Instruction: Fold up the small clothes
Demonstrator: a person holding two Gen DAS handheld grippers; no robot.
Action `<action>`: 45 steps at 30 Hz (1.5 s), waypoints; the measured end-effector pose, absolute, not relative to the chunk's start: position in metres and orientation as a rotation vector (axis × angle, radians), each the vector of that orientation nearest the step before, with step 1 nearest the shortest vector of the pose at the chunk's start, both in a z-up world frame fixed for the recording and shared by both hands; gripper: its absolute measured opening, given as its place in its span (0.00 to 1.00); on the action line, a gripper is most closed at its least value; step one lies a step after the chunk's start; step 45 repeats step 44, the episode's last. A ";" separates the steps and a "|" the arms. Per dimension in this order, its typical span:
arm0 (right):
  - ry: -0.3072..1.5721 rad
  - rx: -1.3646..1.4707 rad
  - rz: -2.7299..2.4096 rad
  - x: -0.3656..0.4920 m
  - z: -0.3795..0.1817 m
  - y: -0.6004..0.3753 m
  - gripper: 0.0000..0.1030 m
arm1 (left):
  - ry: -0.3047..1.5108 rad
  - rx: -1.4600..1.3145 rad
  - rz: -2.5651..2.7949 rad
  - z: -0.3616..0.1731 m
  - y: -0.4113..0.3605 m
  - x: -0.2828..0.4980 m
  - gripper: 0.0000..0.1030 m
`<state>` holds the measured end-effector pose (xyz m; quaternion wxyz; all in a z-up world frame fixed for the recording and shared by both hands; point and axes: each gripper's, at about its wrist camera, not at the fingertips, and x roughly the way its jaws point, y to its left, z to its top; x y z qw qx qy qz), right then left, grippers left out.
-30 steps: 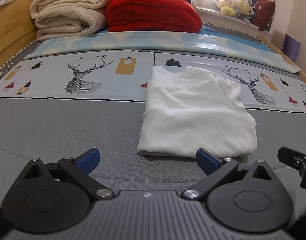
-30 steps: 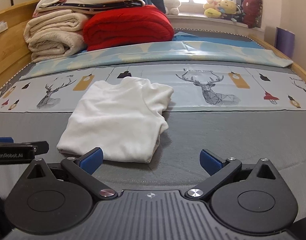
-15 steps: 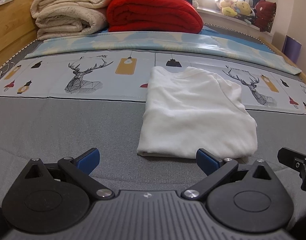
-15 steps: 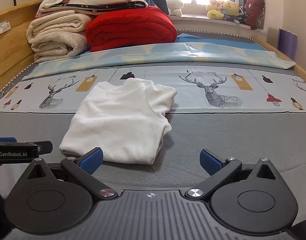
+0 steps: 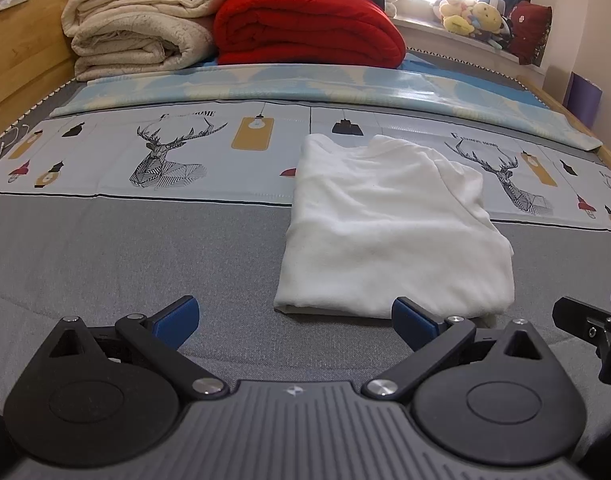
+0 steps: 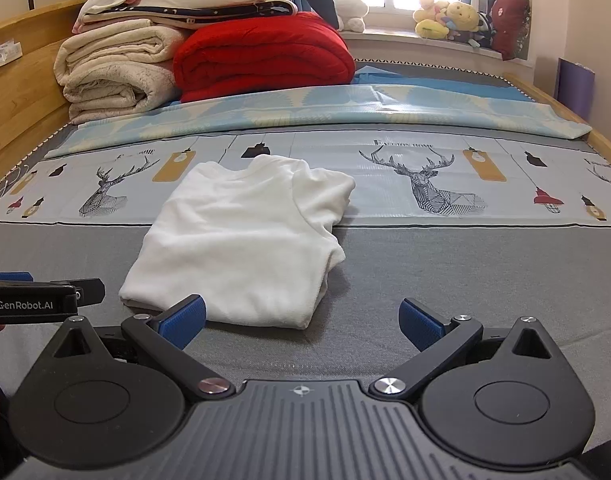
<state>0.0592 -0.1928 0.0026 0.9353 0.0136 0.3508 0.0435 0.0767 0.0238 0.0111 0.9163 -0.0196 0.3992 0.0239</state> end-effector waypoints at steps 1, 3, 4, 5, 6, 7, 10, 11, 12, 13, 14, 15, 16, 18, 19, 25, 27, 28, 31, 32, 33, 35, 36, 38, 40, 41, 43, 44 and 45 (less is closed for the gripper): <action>0.717 0.028 0.089 0.059 0.003 -0.193 0.99 | 0.821 -0.039 0.049 0.011 0.024 0.077 1.00; 0.718 0.028 0.090 0.059 0.003 -0.193 0.99 | 0.821 -0.036 0.049 0.011 0.023 0.077 1.00; 0.717 0.027 0.089 0.059 0.003 -0.193 0.99 | 0.821 -0.035 0.048 0.011 0.023 0.077 1.00; 0.717 0.027 0.089 0.059 0.003 -0.193 0.99 | 0.821 -0.035 0.047 0.011 0.023 0.077 1.00; 0.717 0.026 0.089 0.059 0.003 -0.192 0.99 | 0.821 -0.035 0.047 0.011 0.023 0.077 1.00; 0.717 0.027 0.088 0.059 0.003 -0.192 0.99 | 0.821 -0.034 0.046 0.011 0.023 0.077 1.00; 0.717 0.027 0.088 0.059 0.003 -0.192 0.99 | 0.821 -0.031 0.042 0.010 0.023 0.078 1.00; 0.717 0.027 0.088 0.059 0.003 -0.192 0.99 | 0.821 -0.032 0.042 0.010 0.022 0.078 1.00; 0.717 0.027 0.088 0.059 0.003 -0.192 0.99 | 0.821 -0.032 0.043 0.011 0.022 0.078 1.00; 0.717 0.027 0.088 0.059 0.003 -0.192 0.99 | 0.820 -0.032 0.043 0.011 0.022 0.077 1.00; 0.717 0.026 0.088 0.059 0.003 -0.192 0.99 | 0.820 -0.032 0.043 0.011 0.022 0.077 1.00; 0.717 0.027 0.088 0.059 0.003 -0.192 0.99 | 0.821 -0.031 0.043 0.011 0.022 0.077 1.00; 0.717 0.027 0.088 0.059 0.003 -0.192 0.99 | 0.821 -0.031 0.043 0.010 0.022 0.077 1.00; 0.717 0.026 0.088 0.059 0.003 -0.192 0.99 | 0.821 -0.029 0.040 0.011 0.022 0.078 1.00; 0.717 0.027 0.088 0.059 0.003 -0.192 0.99 | 0.821 -0.028 0.037 0.010 0.022 0.078 1.00; 0.717 0.025 0.089 0.059 0.003 -0.191 0.99 | 0.821 -0.023 0.031 0.010 0.022 0.080 1.00; 0.717 0.024 0.092 0.060 0.002 -0.191 0.99 | 0.821 -0.021 0.026 0.009 0.022 0.081 1.00; 0.717 0.024 0.091 0.060 0.002 -0.191 0.99 | 0.821 -0.020 0.025 0.009 0.022 0.082 1.00; 0.717 0.025 0.092 0.060 0.002 -0.191 0.99 | 0.820 -0.018 0.022 0.009 0.022 0.082 1.00; 0.717 0.025 0.091 0.060 0.002 -0.191 0.99 | 0.819 -0.016 0.021 0.008 0.022 0.082 1.00; 0.716 0.025 0.091 0.060 0.002 -0.191 0.99 | 0.819 -0.014 0.019 0.008 0.022 0.082 1.00; 0.717 0.024 0.092 0.060 0.002 -0.191 0.99 | 0.817 -0.010 0.016 0.007 0.023 0.082 1.00; 0.717 0.024 0.092 0.060 0.002 -0.191 0.99 | 0.816 -0.011 0.015 0.007 0.024 0.082 1.00; 0.717 0.024 0.092 0.060 0.002 -0.191 0.99 | 0.813 -0.010 0.013 0.006 0.024 0.083 1.00; 0.717 0.025 0.092 0.060 0.002 -0.191 0.99 | 0.809 -0.005 0.008 0.006 0.024 0.082 1.00; 0.717 0.024 0.092 0.060 0.002 -0.191 0.99 | 0.807 -0.003 0.006 0.006 0.025 0.082 1.00; 0.717 0.024 0.092 0.060 0.002 -0.191 0.99 | 0.806 0.001 0.005 0.006 0.025 0.082 1.00; 0.717 0.024 0.092 0.060 0.002 -0.191 0.99 | 0.806 0.002 0.005 0.006 0.025 0.083 1.00; 0.717 0.024 0.092 0.060 0.002 -0.191 0.99 | 0.806 0.002 0.005 0.006 0.025 0.083 1.00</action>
